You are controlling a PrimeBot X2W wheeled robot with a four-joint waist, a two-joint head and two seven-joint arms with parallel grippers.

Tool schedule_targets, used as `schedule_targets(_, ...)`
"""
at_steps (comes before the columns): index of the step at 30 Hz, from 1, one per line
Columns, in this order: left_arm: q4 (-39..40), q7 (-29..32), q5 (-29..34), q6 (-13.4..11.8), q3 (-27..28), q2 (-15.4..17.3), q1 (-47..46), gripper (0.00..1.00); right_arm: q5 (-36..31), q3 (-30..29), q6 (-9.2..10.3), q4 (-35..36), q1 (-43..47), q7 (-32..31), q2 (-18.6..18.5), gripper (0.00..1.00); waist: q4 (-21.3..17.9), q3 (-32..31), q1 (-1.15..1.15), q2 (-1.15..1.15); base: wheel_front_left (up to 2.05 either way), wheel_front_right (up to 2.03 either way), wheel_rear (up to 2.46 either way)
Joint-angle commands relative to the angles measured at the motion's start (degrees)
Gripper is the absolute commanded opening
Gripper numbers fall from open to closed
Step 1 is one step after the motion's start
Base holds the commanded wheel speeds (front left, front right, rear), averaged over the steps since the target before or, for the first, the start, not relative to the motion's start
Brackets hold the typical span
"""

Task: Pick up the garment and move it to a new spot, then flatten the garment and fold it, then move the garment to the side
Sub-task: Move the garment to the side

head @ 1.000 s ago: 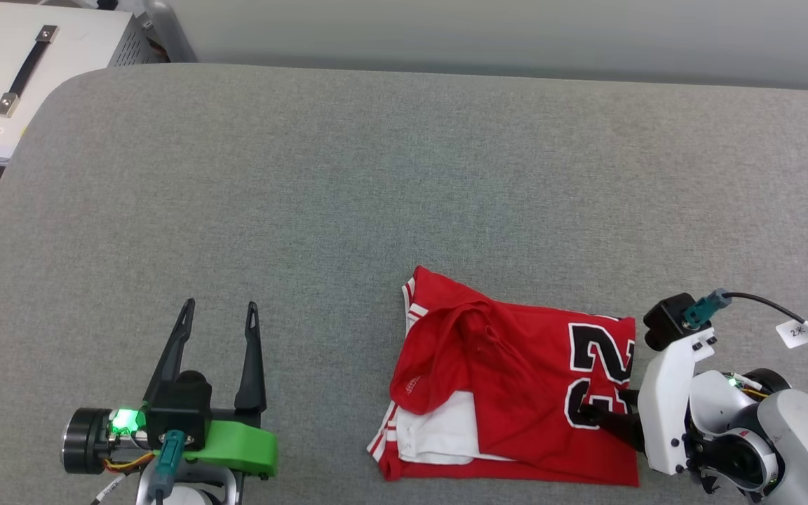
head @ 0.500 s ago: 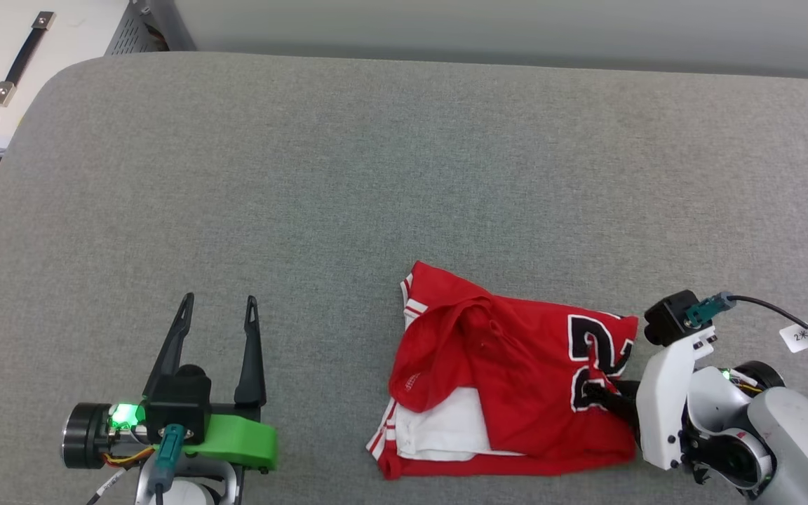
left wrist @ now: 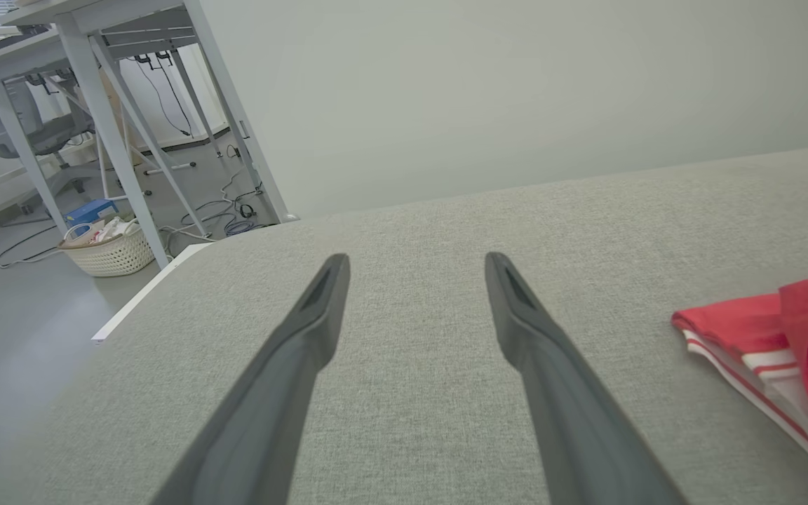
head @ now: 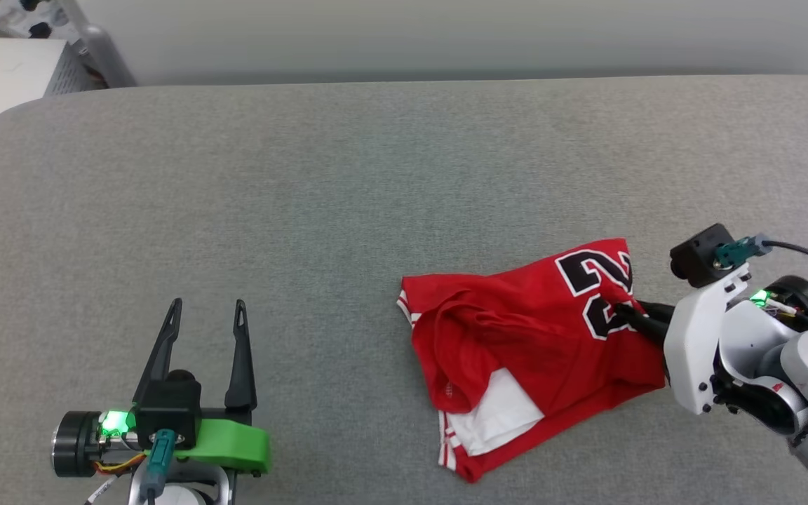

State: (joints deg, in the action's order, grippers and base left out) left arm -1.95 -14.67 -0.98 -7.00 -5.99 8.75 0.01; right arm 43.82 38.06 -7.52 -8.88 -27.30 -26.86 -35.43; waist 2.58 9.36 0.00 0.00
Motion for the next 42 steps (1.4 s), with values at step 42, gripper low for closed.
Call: schedule_targets(42, 9.89, -0.33, 1.88, -1.36, -0.23, 5.39, -11.99, 1.0, -17.94, -30.63, 0.03, -29.16, -18.93, 14.79, -9.89, 0.29, -9.71, 23.38, 0.0, 0.0, 0.0, 0.0, 0.0)
